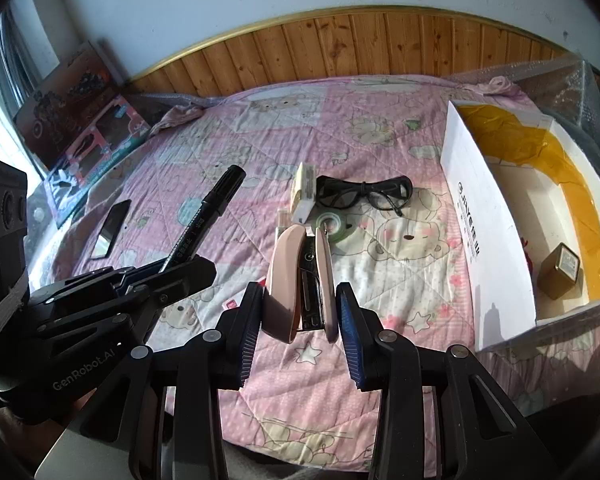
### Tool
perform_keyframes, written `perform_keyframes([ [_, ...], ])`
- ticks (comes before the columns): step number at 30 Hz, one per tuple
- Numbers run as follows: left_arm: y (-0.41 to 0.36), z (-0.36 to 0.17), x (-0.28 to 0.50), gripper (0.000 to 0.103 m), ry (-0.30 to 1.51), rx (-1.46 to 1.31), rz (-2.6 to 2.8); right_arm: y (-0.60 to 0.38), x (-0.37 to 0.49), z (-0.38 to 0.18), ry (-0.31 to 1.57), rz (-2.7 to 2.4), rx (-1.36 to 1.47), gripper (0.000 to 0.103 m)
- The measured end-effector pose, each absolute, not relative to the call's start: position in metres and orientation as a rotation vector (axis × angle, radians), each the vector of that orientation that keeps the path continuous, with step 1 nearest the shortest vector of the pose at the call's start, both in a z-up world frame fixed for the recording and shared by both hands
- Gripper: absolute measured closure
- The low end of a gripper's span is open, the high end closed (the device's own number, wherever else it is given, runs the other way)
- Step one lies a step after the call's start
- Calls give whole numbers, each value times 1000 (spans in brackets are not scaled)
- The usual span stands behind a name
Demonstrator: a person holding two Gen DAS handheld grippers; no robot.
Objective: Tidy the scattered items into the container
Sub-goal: 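Lift the marker and stapler and carry both over the white box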
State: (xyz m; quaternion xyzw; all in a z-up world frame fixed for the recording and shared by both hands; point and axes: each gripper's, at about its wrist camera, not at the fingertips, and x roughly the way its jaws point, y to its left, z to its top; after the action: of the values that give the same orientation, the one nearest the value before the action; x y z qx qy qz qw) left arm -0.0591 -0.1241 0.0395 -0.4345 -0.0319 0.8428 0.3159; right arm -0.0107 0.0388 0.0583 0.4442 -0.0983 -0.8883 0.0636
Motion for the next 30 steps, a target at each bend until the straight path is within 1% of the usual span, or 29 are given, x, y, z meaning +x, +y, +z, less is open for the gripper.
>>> perform_keyframes([
  [18,-57,67,-61,89,-24,-1084,2164,109,6,88,-430,-2784,1238,64],
  [30,0,81,-67,89,20,-1046,2110,160,7,99,-492,-2858,1228,64],
])
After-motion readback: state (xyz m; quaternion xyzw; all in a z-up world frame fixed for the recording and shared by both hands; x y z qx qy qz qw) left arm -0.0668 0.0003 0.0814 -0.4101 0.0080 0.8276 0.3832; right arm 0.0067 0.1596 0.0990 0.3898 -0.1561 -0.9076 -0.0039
